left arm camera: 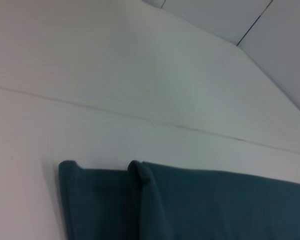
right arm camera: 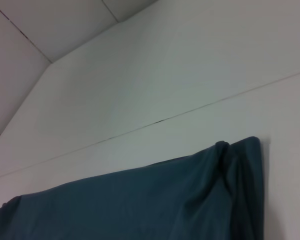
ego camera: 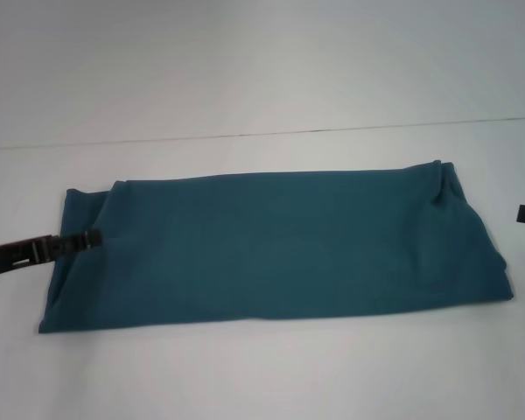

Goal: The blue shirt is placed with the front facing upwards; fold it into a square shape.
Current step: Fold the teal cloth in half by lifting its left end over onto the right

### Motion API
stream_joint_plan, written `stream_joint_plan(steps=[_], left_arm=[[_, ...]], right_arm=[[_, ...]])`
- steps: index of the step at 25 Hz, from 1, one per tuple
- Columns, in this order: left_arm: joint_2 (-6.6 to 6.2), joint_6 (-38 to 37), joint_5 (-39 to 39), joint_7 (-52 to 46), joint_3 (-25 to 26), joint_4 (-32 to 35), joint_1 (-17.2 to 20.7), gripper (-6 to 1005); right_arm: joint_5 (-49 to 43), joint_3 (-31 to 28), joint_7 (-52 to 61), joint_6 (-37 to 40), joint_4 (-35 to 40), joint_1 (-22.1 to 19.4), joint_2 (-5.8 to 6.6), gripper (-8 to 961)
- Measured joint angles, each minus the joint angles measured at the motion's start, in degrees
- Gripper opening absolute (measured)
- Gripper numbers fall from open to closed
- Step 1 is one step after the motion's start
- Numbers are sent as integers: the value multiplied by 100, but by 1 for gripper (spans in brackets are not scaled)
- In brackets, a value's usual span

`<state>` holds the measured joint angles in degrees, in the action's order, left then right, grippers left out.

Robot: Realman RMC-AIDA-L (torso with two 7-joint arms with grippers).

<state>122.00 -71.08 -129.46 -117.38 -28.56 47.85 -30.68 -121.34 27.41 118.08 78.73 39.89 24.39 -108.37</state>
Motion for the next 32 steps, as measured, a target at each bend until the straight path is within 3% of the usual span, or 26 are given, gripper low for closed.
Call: stream_joint_plan(steps=[6, 9, 32], left_arm=[[-13, -88, -115, -91, 0, 52, 100, 893], [-23, -130, -145, -92, 3, 79, 121, 894], [-63, -224, -557, -92, -150, 84, 60, 895]], right_arm=[[-8, -46, 146, 303, -15, -40, 150, 831], [-111, -25, 221, 318, -40, -33, 167, 830], [-883, 31, 452, -158, -557, 202, -81, 827]])
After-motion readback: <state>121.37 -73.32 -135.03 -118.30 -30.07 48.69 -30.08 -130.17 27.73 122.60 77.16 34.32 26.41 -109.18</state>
